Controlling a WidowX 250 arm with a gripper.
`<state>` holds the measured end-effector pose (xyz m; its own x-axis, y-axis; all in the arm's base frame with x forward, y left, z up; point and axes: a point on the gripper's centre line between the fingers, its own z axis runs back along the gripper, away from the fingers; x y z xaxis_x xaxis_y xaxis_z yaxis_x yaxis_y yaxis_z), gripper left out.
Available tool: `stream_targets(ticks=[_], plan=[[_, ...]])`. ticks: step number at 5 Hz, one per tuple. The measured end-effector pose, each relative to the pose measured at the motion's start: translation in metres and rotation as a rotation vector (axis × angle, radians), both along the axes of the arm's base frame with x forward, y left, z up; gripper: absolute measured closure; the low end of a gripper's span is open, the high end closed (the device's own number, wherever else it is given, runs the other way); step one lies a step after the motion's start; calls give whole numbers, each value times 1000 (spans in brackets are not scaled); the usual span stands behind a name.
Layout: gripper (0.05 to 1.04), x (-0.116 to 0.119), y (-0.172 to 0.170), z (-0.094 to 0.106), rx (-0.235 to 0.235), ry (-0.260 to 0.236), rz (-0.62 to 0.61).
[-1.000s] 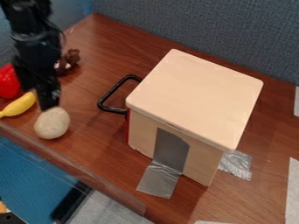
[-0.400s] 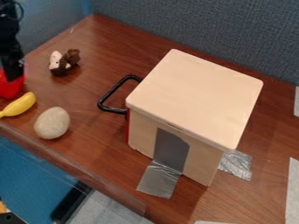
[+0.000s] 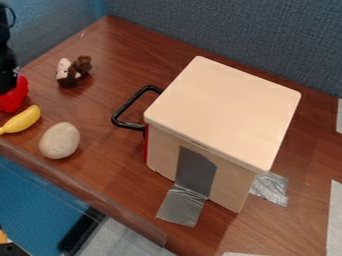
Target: Places a red thing on the drawer
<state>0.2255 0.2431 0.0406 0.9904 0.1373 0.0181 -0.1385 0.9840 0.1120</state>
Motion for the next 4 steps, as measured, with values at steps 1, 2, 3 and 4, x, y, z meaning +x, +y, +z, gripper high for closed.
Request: stream_targets(ticks=[1, 2, 3, 4], plan=[[84, 4, 0, -9, -6, 22, 34], [83, 10, -1, -19, 2, 50, 40], [84, 13, 6, -20, 24, 56, 54], [127, 13, 6, -25, 23, 62, 61]])
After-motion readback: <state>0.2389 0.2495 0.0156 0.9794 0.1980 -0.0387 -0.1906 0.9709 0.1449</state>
